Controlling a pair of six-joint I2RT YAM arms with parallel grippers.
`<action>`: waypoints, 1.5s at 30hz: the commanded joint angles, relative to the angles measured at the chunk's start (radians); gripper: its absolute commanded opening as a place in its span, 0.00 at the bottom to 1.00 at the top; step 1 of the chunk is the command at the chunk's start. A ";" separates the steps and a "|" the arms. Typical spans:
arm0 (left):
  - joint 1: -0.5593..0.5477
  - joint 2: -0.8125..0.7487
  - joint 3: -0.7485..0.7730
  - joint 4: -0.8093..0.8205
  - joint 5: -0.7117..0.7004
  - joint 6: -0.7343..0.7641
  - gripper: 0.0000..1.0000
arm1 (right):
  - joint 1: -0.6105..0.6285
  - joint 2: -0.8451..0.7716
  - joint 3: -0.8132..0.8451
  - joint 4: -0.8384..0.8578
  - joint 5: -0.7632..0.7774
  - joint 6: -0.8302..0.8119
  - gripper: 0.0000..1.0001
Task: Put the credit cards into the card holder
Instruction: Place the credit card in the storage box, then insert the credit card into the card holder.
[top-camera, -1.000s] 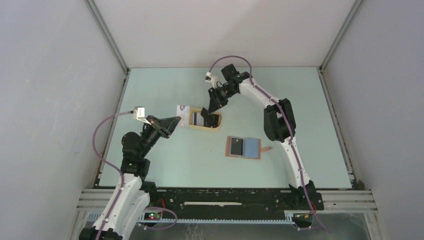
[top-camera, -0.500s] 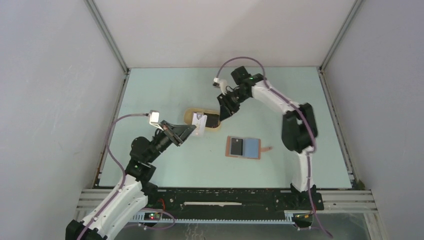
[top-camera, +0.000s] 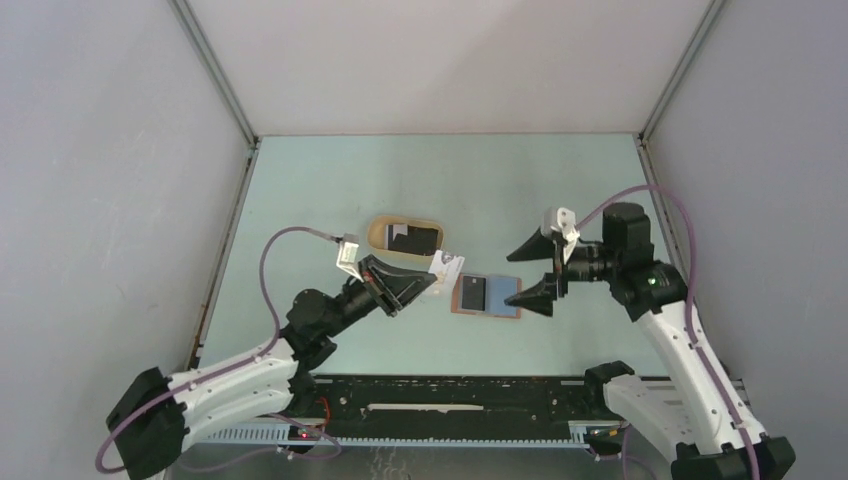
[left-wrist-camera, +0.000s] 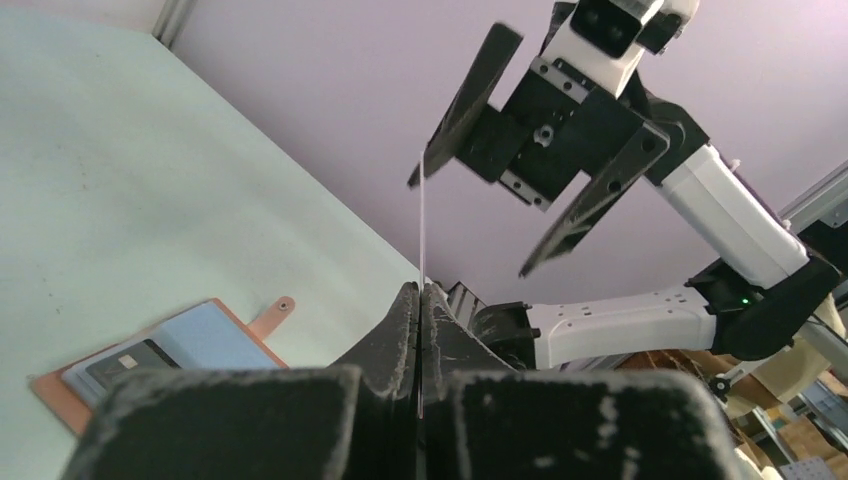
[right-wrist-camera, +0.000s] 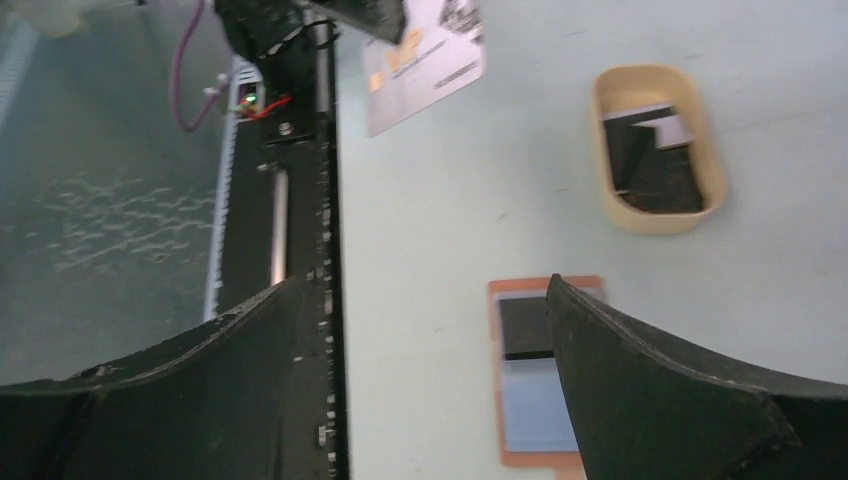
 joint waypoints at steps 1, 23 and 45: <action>-0.072 0.105 0.012 0.208 -0.102 0.081 0.00 | -0.031 -0.044 -0.128 0.153 -0.176 0.097 1.00; -0.220 0.531 0.119 0.557 -0.226 0.010 0.00 | -0.030 0.201 -0.190 0.546 -0.182 0.694 0.81; -0.225 0.461 0.056 0.515 -0.258 0.083 0.51 | 0.040 0.227 -0.059 0.139 -0.339 0.213 0.00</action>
